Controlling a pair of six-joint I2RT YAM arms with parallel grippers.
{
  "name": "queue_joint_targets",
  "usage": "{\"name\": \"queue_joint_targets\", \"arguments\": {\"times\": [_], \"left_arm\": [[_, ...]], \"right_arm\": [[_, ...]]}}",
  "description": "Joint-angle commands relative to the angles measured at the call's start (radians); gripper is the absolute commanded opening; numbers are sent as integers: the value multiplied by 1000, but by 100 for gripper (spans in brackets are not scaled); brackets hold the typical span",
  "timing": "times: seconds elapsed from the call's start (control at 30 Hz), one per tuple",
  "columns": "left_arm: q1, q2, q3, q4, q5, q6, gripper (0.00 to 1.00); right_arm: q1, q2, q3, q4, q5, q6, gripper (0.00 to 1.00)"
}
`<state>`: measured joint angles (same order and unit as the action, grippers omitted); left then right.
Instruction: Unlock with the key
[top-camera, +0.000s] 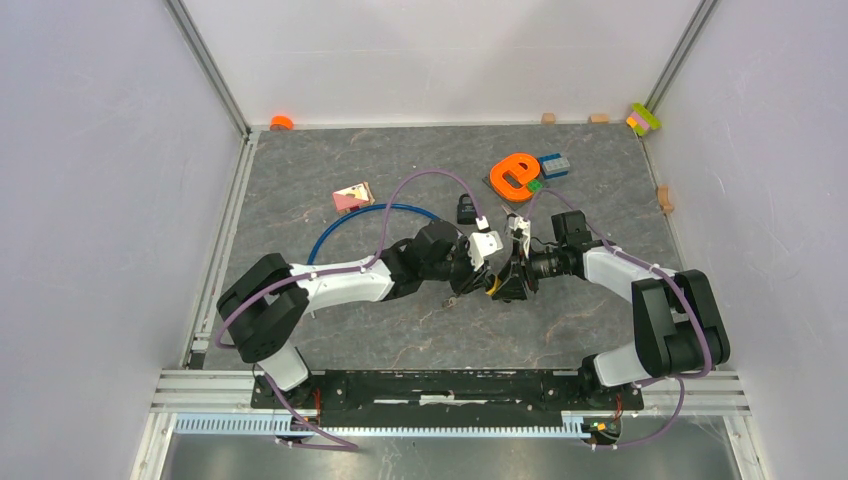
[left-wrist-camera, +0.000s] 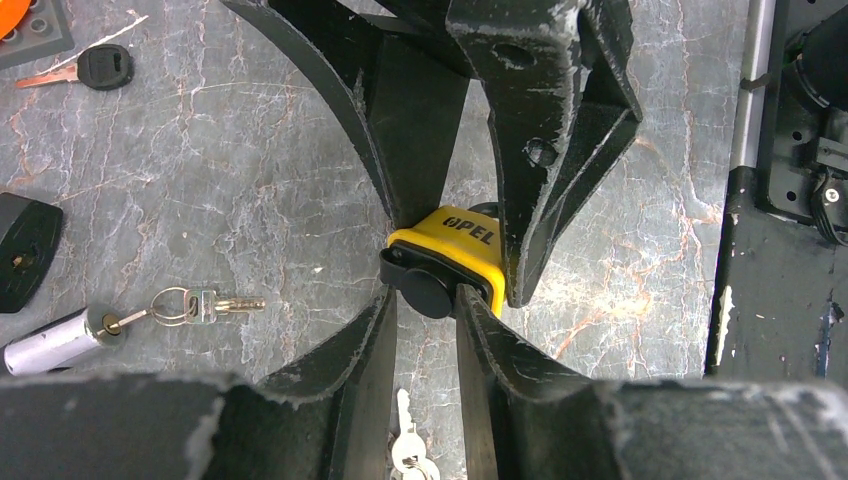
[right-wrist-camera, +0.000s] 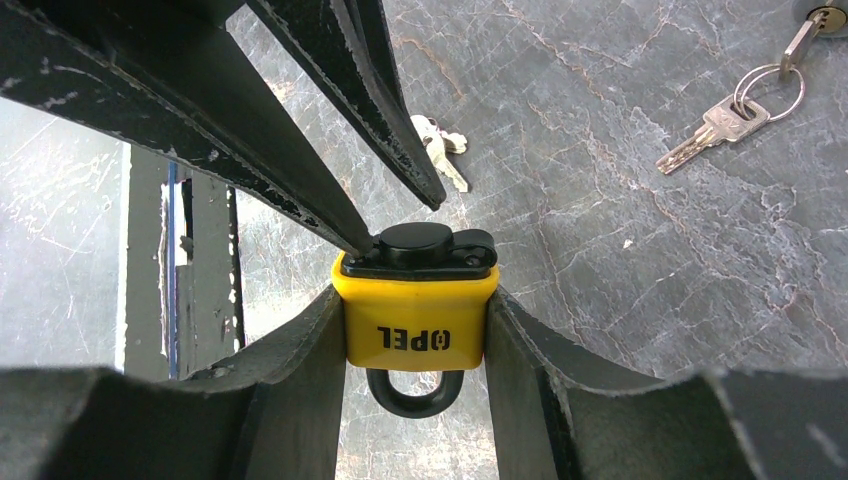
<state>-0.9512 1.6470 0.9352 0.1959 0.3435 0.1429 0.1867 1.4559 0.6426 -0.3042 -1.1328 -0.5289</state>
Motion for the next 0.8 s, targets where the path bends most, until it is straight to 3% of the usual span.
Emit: {"name": "queue_joint_targets", "arguments": {"times": [0.0,0.77], "left_arm": [[-4,-2,-13,27,14,1,35],[-4,17,-9,17,60,-33,37]], "right_arm": [[-4,-8,34,13,-69,-11,0],[-10,-12,32,20,-57,-6,0]]}}
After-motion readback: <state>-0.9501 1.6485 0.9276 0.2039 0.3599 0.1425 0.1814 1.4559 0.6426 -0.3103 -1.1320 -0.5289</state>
